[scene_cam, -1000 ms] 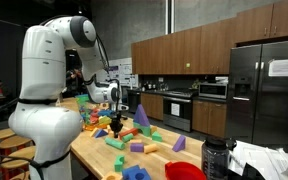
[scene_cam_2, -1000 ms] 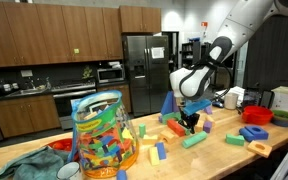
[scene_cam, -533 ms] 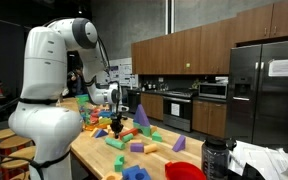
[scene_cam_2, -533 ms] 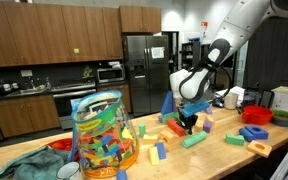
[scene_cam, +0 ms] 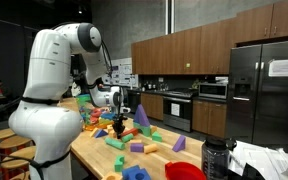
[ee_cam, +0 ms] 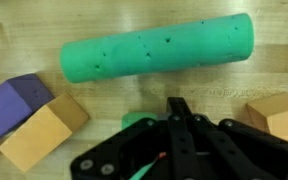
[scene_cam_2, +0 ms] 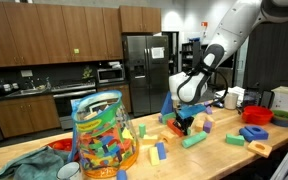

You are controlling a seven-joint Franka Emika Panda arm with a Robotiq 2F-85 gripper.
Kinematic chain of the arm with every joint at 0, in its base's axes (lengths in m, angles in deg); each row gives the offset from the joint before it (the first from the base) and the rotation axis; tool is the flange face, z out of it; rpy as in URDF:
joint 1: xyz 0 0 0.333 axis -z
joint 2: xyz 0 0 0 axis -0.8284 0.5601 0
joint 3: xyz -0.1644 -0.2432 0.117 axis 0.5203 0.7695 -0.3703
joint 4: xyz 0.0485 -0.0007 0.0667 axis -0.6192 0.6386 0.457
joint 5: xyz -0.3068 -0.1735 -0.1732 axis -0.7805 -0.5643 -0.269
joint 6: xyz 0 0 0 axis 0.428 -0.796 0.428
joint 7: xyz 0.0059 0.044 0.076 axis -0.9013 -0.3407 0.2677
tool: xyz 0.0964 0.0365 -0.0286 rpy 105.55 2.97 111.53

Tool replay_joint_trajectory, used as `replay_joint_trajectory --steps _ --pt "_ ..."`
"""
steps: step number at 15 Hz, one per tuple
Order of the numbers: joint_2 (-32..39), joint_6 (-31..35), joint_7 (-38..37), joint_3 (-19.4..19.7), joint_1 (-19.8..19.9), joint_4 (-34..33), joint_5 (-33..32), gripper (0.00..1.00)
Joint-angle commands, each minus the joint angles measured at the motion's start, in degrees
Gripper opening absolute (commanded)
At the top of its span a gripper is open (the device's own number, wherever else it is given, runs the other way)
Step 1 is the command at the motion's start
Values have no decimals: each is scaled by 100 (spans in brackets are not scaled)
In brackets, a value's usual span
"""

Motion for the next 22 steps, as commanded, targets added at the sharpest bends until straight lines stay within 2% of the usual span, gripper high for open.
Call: replay_joint_trajectory --steps 1,15,22 --pt "-89 -107 -167 205 -80 -93 -142 0" --pt "-117 -978 -76 353 24 -98 -56 0" --pt "-102 -919 -112 489 94 -118 -46 0"
